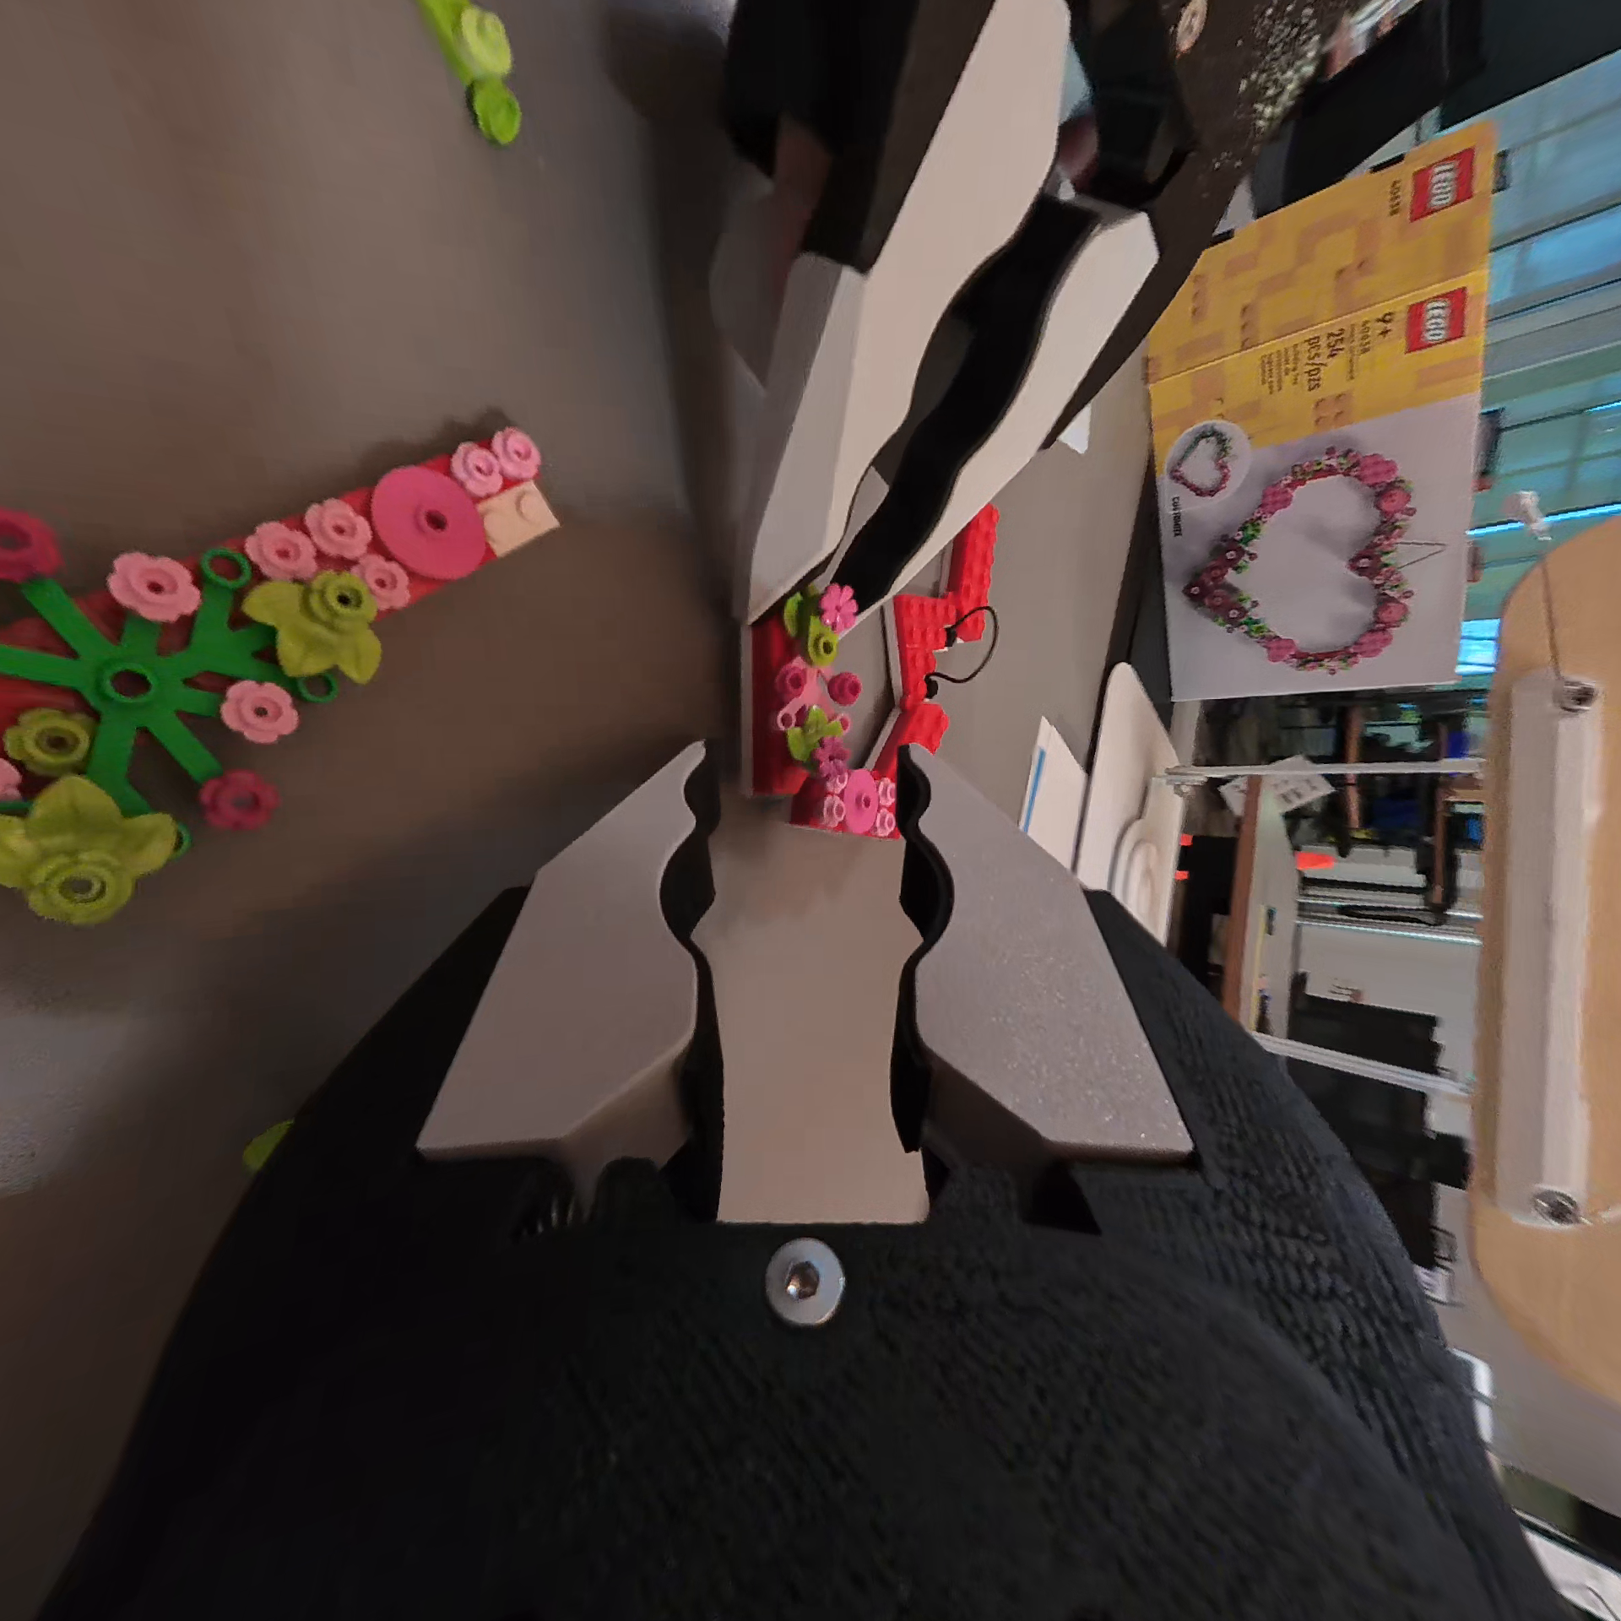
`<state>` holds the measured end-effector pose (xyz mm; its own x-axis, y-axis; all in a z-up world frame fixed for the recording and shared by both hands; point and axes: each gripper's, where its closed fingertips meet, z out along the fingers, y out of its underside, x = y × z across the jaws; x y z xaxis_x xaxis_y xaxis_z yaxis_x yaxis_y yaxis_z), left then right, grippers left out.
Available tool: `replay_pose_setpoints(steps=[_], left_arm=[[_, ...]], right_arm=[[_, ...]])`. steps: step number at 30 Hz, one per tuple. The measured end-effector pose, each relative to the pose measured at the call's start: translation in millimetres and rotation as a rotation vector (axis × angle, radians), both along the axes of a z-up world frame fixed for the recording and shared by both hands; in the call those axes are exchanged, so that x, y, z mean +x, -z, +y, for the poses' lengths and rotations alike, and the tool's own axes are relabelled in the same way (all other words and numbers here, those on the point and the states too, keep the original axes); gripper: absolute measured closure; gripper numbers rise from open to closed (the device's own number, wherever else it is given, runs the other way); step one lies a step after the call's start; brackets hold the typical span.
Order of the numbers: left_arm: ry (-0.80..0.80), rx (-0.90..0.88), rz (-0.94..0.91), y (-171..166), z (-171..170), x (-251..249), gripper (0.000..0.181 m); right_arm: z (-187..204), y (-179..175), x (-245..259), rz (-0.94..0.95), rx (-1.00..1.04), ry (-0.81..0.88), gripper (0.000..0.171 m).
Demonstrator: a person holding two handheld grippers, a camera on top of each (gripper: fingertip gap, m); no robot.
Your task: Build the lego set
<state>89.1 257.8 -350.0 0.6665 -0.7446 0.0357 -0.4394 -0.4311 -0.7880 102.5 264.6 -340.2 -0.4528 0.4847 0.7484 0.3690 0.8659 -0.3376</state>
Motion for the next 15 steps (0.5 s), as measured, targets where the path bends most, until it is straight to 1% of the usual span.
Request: replay_pose_setpoints(steps=[3,7,11,15], left_arm=[[-0.006,-0.001,-0.015,-2.3,0.8,-0.8,0.164],[-0.017,0.001,-0.03,-5.8,3.0,-4.1,0.164],[-0.021,-0.014,-0.071,-10.3,3.1,-5.1,0.164],[-0.021,-0.02,-0.101,-14.4,3.3,-5.6,0.164]], right_arm=[[4.9,-4.1,-0.2,0.052,0.06,0.002,0.136],[10.8,-7.7,-1.7,0.117,0.129,0.001,0.137],[14.9,-4.2,-1.8,0.116,0.163,-0.007,0.133],[17.1,-5.1,-7.2,0.152,0.216,-0.011,0.134]])
